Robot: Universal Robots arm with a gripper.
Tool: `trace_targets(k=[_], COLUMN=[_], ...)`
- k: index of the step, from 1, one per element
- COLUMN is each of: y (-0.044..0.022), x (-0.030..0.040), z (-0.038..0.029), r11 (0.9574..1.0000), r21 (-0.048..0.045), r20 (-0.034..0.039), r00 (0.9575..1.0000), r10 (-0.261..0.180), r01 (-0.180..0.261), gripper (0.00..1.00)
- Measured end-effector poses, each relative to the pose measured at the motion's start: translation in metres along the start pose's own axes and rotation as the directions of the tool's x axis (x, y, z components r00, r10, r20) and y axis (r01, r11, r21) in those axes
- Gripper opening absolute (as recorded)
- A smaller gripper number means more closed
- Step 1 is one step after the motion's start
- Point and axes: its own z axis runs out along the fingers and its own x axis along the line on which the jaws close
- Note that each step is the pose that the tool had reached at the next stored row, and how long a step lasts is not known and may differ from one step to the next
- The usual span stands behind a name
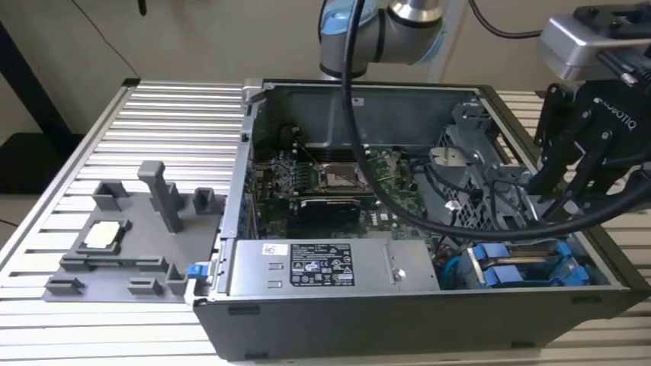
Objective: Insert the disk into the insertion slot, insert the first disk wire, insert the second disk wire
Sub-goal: 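Insert the disk into the insertion slot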
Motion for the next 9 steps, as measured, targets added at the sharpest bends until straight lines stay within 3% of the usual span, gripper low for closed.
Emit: trace_targets(k=[4,6,9], y=[0.0001,0.0000,-0.0031], x=[0.0000,0.0001,0.0002], z=[0.0002,0.0009,0.0023], r11=[0.9975,0.9967,0.9968], r21=[0.0707,0.0804,0.0782], r20=[0.0184,0.0229,0.0233], r00=[0.9998,0.9997,0.9995], r10=[-0.007,-0.010,-0.020], r01=[0.005,0.008,0.018], gripper=[0.40,0.40,0.40])
